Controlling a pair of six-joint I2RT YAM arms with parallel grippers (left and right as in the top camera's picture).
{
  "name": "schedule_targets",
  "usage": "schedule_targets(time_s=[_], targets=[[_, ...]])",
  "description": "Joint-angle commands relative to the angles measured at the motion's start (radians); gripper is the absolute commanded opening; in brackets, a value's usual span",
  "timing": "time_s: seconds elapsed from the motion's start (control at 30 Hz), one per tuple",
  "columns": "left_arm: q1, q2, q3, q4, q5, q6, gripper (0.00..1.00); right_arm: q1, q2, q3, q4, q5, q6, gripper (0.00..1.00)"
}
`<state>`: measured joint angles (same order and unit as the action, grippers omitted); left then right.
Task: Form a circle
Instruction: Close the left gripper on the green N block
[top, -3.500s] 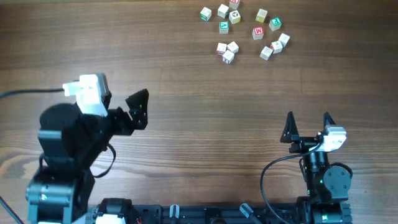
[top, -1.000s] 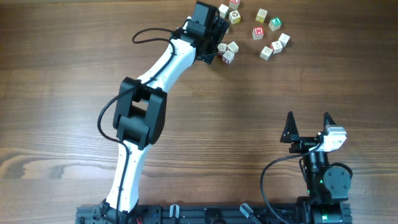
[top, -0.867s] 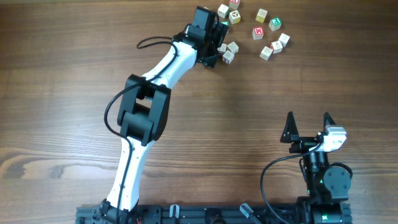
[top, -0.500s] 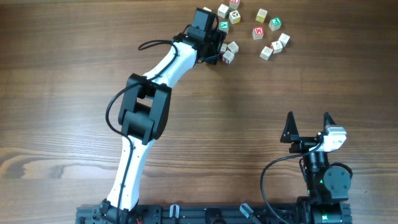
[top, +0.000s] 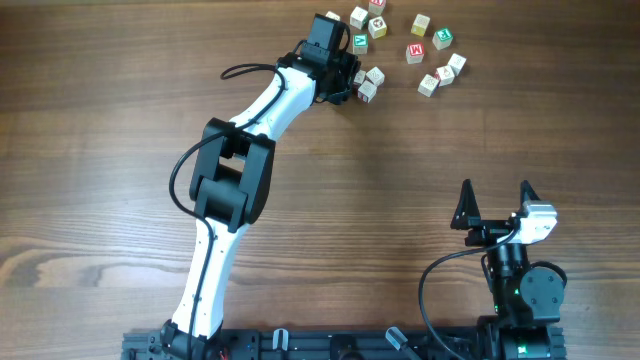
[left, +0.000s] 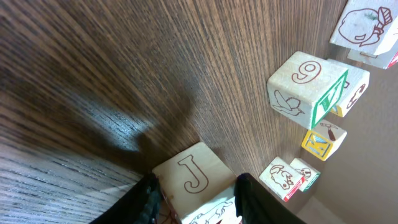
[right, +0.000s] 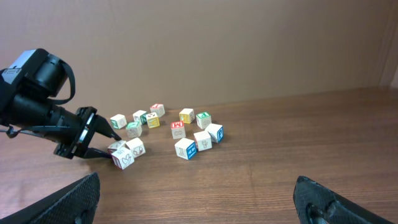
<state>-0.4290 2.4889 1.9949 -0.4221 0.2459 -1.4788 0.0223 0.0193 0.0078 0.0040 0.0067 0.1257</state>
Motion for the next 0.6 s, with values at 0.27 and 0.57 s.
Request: schedule_targets(time_s=[0.27,0.57], targets=[[0.025,0.027,0.01,-0.004,0.071,0.037,0.36,-0.004,-0.009,-0.002,0.003,-0.013,-0.014,1.0],[0.073,-0.038,0.01,-0.005,0.113,0.141,0.32,-0.004,-0.009,-0.002,0.003,-0.013,-0.014,1.0]])
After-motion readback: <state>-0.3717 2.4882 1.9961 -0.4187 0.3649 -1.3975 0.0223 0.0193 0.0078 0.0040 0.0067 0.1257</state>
